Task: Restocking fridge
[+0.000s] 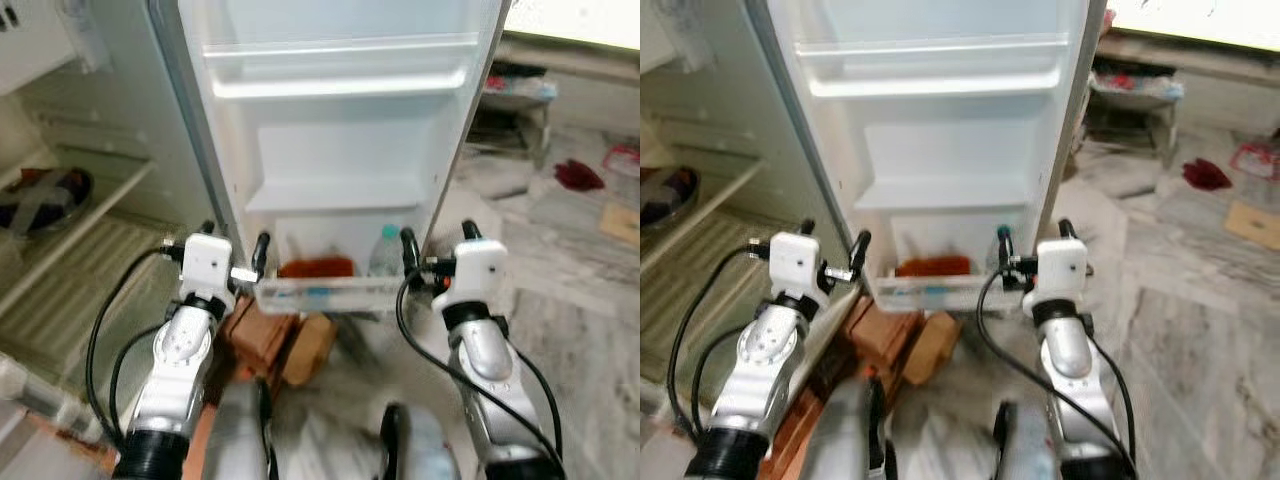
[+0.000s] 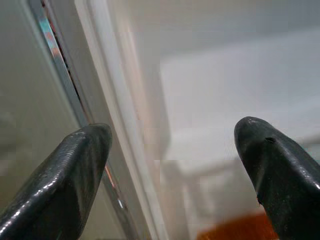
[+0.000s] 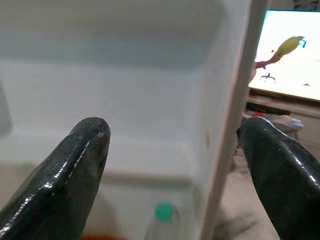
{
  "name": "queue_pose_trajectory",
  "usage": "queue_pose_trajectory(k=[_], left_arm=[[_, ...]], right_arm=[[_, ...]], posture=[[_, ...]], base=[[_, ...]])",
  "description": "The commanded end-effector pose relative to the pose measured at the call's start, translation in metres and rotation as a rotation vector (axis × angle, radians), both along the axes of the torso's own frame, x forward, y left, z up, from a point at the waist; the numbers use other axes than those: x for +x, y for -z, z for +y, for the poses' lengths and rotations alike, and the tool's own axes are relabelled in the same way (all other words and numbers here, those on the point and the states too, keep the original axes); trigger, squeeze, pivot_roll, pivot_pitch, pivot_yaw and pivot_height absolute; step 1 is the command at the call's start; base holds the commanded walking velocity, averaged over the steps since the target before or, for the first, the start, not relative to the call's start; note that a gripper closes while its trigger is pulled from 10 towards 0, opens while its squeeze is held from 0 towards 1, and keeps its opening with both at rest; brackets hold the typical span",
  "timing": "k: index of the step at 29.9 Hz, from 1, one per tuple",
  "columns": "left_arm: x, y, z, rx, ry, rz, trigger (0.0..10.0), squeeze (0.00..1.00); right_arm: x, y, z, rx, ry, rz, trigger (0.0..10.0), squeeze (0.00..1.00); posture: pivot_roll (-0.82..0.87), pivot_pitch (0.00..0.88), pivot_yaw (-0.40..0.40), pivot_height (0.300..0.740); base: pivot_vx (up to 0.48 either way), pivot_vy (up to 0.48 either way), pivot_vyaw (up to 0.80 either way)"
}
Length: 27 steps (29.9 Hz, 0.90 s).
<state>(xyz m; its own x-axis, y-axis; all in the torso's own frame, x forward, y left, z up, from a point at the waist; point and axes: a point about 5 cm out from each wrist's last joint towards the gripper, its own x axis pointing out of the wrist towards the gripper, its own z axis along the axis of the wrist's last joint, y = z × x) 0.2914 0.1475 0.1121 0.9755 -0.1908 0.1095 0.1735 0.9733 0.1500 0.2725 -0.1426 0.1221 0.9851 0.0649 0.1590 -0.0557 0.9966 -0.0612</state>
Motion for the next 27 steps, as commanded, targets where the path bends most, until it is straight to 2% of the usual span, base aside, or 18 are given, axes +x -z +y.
queue_pose_trajectory(k=[1, 6, 13, 17, 20, 27], left_arm=[[0.004, -0.007, 0.000, 0.011, -0.003, -0.030, 10.0, 0.00], [-0.002, -0.005, -0.008, 0.020, -0.005, -0.031, 10.0, 0.00], [-0.013, 0.005, -0.014, -0.004, -0.032, -0.004, 10.0, 0.00], [-0.011, 0.003, -0.013, 0.009, -0.027, -0.009, 10.0, 0.00], [-0.005, 0.000, -0.006, 0.022, -0.050, -0.012, 10.0, 0.00], [-0.001, -0.002, 0.000, 0.041, -0.065, -0.015, 10.0, 0.00]], right_arm=[[0.003, -0.002, 0.003, 0.000, -0.004, -0.012, 10.0, 0.00], [0.000, 0.002, 0.006, 0.020, -0.019, 0.015, 10.0, 0.00], [0.003, 0.004, 0.004, 0.009, -0.032, 0.021, 10.0, 0.00], [0.007, 0.002, 0.002, 0.008, -0.029, 0.017, 10.0, 0.00], [0.007, 0.004, 0.001, 0.006, -0.025, 0.019, 10.0, 0.00], [0.006, 0.005, 0.000, 0.000, -0.026, 0.022, 10.0, 0.00]], posture=[[0.02, 0.009, 0.013, 0.732], [0.03, 0.047, -0.025, 0.740], [0.04, 0.044, -0.041, 0.740], [0.04, 0.040, -0.037, 0.740], [0.04, 0.031, -0.038, 0.740], [0.03, 0.030, -0.042, 0.740]], base=[[0.000, 0.000, 0.00], [0.000, 0.000, 0.00], [0.000, 0.000, 0.00], [0.000, 0.000, 0.00], [0.000, 0.000, 0.00], [0.000, 0.000, 0.00]])
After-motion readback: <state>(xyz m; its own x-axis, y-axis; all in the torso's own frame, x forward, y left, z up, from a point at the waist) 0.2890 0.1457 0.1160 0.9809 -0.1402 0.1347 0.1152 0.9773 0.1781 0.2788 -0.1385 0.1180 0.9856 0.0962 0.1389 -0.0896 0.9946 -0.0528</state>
